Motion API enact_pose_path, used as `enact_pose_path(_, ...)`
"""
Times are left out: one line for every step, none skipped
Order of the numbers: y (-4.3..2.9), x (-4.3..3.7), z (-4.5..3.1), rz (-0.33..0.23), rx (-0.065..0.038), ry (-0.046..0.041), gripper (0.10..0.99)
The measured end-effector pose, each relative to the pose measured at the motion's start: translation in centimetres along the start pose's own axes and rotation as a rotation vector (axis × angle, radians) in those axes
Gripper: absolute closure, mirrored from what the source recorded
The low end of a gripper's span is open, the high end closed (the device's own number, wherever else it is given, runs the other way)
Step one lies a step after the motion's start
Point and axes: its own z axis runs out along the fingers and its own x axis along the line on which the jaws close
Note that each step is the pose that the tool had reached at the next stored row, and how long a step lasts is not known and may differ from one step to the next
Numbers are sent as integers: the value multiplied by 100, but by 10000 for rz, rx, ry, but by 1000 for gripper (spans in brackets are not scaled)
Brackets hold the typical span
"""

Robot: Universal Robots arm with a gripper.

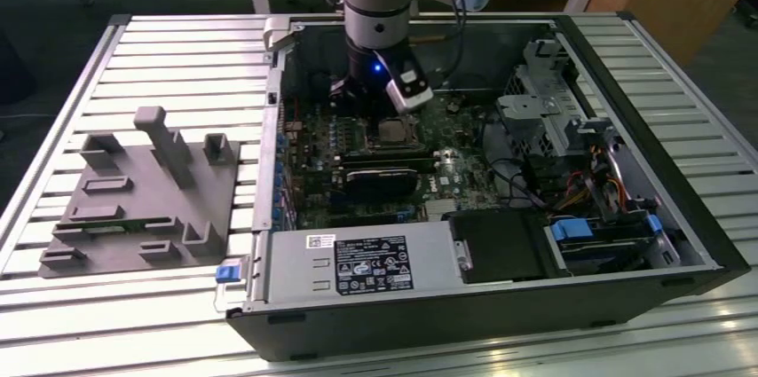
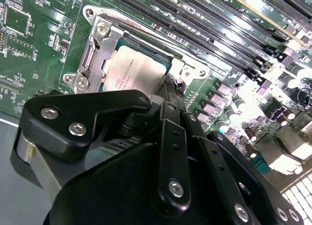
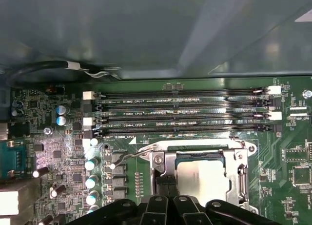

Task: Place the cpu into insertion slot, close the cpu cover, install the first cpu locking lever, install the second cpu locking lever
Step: 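Close the cpu cover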

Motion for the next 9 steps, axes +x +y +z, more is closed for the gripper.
enact_pose_path(0,0,-11,0,1,0,980)
enact_pose_path(1,0,-24,0,2,1,980)
enact_pose_path(1,0,-39,0,3,1,980)
enact_pose_path(1,-1,-55,0,3,1,980)
enact_pose_path(1,-1,-72,1,4,1,980)
enact_pose_path(2,-1,-91,0,3,0,980)
enact_pose_path(2,-2,-110,1,2,0,980)
enact_pose_path(3,-2,-130,1,4,1,980)
enact_pose_path(3,-2,-150,1,4,1,980)
